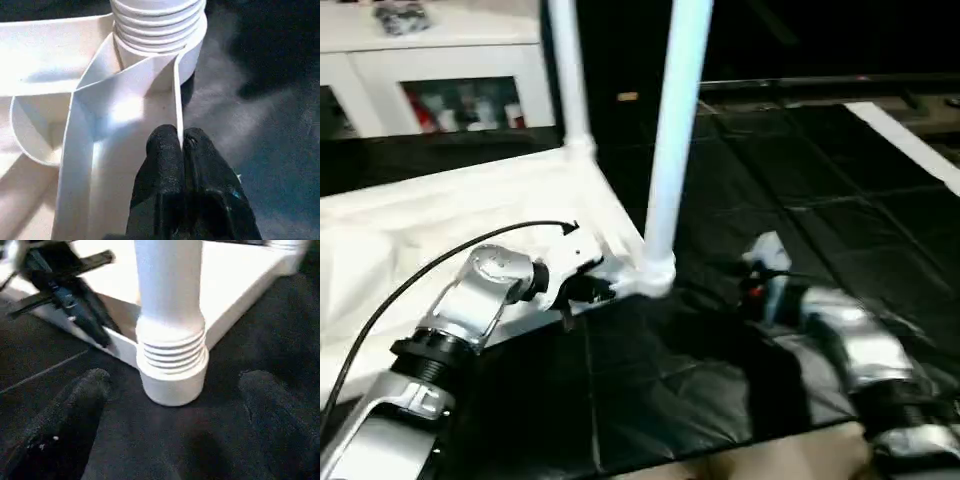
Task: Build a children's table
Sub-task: Rotate leg to tighten
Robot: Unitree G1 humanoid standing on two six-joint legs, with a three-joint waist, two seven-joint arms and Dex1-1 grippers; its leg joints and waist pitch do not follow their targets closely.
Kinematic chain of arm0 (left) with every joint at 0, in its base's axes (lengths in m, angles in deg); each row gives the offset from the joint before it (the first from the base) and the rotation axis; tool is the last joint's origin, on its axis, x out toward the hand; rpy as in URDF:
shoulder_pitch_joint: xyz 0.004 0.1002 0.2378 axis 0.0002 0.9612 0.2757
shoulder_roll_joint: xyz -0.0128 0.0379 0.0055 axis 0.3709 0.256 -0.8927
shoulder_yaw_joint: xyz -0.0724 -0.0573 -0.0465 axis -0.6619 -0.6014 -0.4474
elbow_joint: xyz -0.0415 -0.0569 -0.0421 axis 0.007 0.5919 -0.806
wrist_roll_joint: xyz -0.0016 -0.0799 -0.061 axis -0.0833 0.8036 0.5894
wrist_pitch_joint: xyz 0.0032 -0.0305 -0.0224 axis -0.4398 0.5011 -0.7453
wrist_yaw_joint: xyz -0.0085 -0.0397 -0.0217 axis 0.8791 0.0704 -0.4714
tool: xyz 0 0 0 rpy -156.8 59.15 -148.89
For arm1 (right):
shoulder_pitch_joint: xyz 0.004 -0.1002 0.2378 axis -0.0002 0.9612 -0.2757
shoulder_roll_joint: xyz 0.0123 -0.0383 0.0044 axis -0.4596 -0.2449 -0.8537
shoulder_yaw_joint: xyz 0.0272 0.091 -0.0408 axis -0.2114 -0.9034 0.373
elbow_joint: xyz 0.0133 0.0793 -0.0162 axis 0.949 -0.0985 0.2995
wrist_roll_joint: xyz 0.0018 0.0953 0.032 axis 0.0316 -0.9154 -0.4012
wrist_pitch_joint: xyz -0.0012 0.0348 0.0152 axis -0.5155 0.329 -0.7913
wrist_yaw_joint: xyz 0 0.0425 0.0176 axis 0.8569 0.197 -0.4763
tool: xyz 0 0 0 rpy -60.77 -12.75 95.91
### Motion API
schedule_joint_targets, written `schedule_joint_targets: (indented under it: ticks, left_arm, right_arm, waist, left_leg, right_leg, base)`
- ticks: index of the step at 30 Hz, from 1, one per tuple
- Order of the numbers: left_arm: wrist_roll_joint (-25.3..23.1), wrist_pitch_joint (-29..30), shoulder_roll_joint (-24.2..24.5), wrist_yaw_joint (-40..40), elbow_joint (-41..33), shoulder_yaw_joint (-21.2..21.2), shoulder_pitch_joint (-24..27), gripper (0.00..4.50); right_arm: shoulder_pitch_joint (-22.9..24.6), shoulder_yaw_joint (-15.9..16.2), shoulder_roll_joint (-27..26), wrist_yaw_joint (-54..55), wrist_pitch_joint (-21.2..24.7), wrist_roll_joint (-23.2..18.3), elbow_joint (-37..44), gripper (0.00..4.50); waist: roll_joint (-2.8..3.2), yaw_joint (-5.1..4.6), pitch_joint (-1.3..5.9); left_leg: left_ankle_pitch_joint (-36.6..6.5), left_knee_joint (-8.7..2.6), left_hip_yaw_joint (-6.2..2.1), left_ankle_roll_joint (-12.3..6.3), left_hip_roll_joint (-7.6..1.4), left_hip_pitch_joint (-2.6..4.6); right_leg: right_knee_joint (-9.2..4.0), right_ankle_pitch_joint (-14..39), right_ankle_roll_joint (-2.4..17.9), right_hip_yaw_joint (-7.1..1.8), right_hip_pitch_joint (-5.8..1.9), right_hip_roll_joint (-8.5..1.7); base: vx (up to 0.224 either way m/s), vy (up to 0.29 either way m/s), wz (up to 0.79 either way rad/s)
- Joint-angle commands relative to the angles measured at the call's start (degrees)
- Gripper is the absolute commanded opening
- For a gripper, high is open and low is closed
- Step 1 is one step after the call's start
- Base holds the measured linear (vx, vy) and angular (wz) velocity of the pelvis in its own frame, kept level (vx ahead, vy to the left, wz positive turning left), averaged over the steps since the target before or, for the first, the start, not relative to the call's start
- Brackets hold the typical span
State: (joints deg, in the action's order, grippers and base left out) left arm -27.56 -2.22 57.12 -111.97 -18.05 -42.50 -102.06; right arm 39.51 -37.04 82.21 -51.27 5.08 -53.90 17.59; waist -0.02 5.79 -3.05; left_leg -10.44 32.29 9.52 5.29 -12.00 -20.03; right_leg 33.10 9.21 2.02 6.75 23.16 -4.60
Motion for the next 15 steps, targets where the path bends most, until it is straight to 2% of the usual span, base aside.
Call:
schedule_joint_targets:
  ticks: [1,3,4,6,10,13,15]
  left_arm:
    - [-0.45,-2.90,0.59,-3.94,-0.42,2.24,-0.34,0.00]
    - [-0.86,-4.97,1.28,-6.00,0.02,3.21,-0.36,0.00]
    - [-0.99,-5.80,1.52,-6.80,0.05,3.60,-0.38,0.00]
    - [-0.88,-6.73,1.75,-8.42,-0.06,4.10,-0.45,0.00]
    - [-0.55,-8.68,2.10,-11.10,-0.22,5.10,-0.59,0.00]
    - [-0.56,-9.77,2.25,-12.79,-0.61,6.04,-0.58,0.00]
    - [-0.69,-10.36,2.07,-13.49,-0.73,6.46,-0.60,0.00]
  right_arm:
    - [0.12,0.92,0.70,-1.82,0.38,0.20,2.07,4.45]
    - [-0.10,2.45,1.54,-3.70,0.25,0.80,3.20,4.45]
    - [-0.27,3.10,1.75,-4.36,0.17,1.09,3.44,4.45]
    - [-0.87,4.29,1.80,-4.50,-0.41,2.10,3.07,4.45]
    - [-1.46,6.41,1.62,-6.12,-0.44,2.96,3.08,4.45]
    - [-2.40,7.98,0.76,-7.24,-1.17,3.52,2.10,4.45]
    - [-3.42,8.72,0.05,-7.47,-2.00,4.03,0.36,4.45]
  waist:
    - [0.46,0.06,4.05]
    - [0.24,0.31,4.00]
    - [0.31,0.44,4.00]
    - [0.24,0.83,3.99]
    - [0.16,1.02,3.94]
    - [0.15,0.99,3.96]
    - [0.17,1.17,4.03]
  left_leg:
    - [-8.33,-3.03,0.21,-4.24,-1.50,0.05]
    - [-8.83,-3.01,0.26,-4.26,-1.46,0.04]
    - [-8.91,-3.02,0.23,-4.20,-1.47,0.05]
    - [-9.70,-3.03,0.35,-3.66,-1.57,0.41]
    - [-9.99,-3.07,0.40,-3.10,-1.68,0.41]
    - [-9.96,-3.05,0.33,-3.02,-1.59,0.13]
    - [-9.61,-2.99,0.40,-2.93,-1.65,0.41]
  right_leg:
    - [-3.01,10.34,10.77,-3.36,-3.56,-3.61]
    - [-3.04,10.66,10.97,-3.29,-3.60,-3.62]
    - [-2.99,11.01,10.91,-3.28,-3.64,-3.67]
    - [-3.23,12.73,10.70,-3.38,-3.39,-3.84]
    - [-3.07,12.87,10.65,-3.50,-3.31,-3.82]
    - [-2.90,13.19,10.37,-3.57,-3.48,-3.90]
    - [-2.87,12.92,10.44,-3.69,-3.29,-3.91]
  base:
    - [0.000,0.000,0.00]
    - [0.000,0.000,0.00]
    - [0.000,0.000,0.00]
    - [0.000,0.000,0.00]
    - [0.000,0.000,0.00]
    - [0.000,0.000,0.00]
    - [0.000,0.000,0.00]
